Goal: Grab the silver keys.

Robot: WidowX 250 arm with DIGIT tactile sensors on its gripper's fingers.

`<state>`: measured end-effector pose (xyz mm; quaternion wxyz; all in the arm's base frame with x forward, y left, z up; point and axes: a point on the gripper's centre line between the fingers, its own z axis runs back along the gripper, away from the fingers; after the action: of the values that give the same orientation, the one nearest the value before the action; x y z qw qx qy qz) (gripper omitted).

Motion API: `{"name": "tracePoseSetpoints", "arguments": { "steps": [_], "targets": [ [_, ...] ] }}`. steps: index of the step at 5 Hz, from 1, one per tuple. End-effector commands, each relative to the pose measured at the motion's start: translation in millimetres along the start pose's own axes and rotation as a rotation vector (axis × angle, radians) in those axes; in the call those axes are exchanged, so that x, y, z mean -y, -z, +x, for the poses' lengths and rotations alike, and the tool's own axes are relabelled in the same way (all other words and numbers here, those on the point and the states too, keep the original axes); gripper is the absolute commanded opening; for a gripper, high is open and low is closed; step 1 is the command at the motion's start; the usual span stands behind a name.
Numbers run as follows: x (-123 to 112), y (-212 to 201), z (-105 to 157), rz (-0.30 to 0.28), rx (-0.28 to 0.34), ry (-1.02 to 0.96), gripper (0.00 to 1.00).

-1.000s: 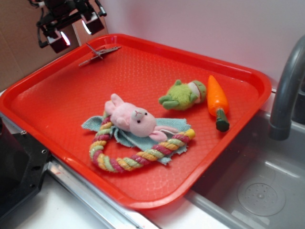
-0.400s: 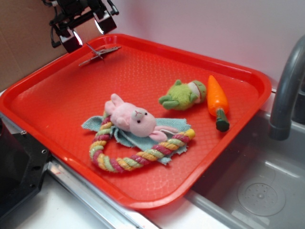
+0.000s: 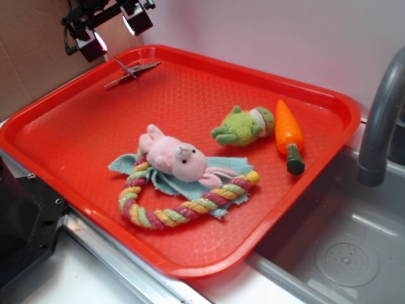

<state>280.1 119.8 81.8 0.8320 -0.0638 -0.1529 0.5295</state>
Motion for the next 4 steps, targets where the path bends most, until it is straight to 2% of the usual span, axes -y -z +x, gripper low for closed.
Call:
{"name": "tracePoseSetpoints", "arguments": {
  "steps": [1,3,4],
  "targets": [
    [-19.0,3.3,10.3,0.023,0.047,-0.010,1.00],
    [-20.8,23.9,14.1,0.056,0.027,0.013,1.00],
    [-21.7,39.6,12.4,0.108,0.020,0.030,1.00]
  ]
}}
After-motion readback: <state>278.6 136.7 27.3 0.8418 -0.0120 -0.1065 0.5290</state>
